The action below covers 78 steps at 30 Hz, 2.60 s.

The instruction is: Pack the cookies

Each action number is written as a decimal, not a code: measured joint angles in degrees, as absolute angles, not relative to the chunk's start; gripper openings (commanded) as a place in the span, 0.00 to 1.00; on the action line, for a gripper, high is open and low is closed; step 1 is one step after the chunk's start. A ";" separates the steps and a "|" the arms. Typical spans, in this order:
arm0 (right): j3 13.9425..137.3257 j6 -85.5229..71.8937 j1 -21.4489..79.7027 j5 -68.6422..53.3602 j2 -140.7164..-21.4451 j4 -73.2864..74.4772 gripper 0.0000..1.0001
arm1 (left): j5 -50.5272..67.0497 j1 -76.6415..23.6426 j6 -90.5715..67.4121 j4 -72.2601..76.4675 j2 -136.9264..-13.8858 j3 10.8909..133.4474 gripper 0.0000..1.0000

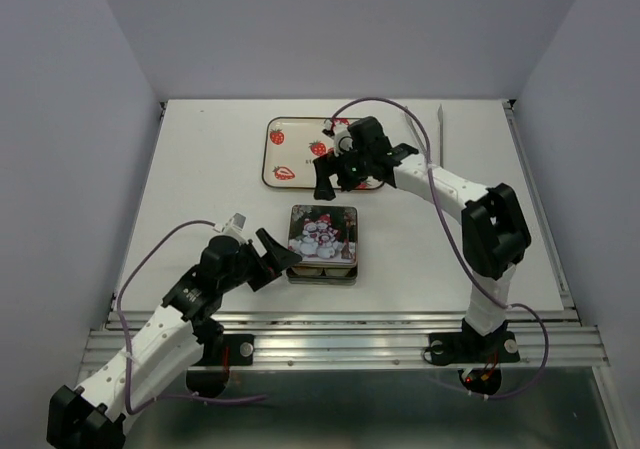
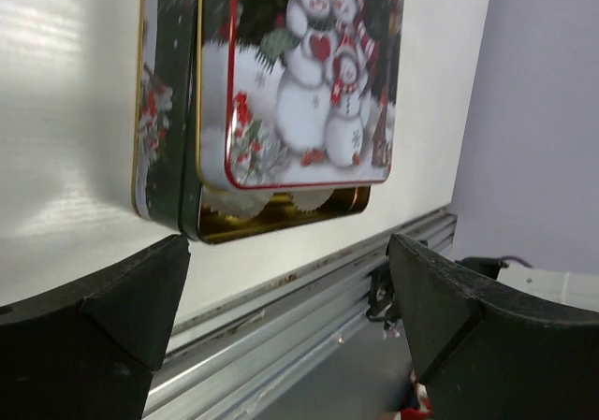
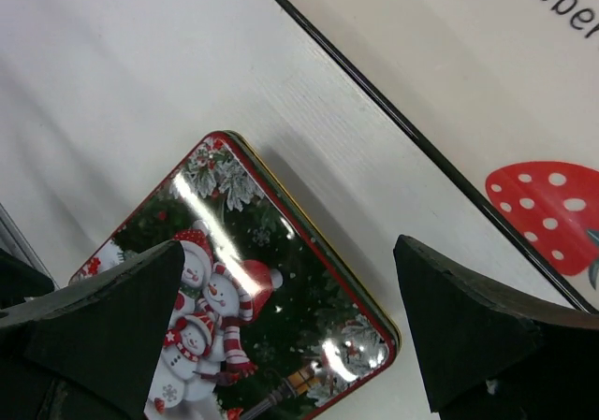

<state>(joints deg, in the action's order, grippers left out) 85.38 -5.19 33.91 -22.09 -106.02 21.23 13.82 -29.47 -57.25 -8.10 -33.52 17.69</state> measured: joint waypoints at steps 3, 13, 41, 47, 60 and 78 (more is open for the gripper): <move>88.09 -4.75 33.82 -24.40 -110.78 22.92 1.00 | 14.96 -31.59 -59.77 -9.45 -30.61 14.70 0.99; 90.70 -3.97 33.82 -30.15 -115.96 26.35 1.00 | 17.19 -35.57 -64.40 -5.41 -32.80 10.28 0.99; 91.50 2.57 33.82 -40.47 -116.99 33.15 1.00 | 14.52 -36.05 -66.85 4.97 -40.88 9.93 0.99; 91.39 3.38 33.82 -42.46 -116.44 34.37 1.00 | 14.09 -36.05 -66.98 5.08 -41.91 9.93 0.99; 90.91 3.46 33.82 -43.24 -113.08 34.52 1.00 | 12.99 -36.05 -67.11 4.54 -41.67 10.04 0.99; 79.42 -5.30 33.82 -25.02 -94.35 23.77 1.00 | 1.58 -36.05 -56.42 -14.39 -40.99 36.58 0.99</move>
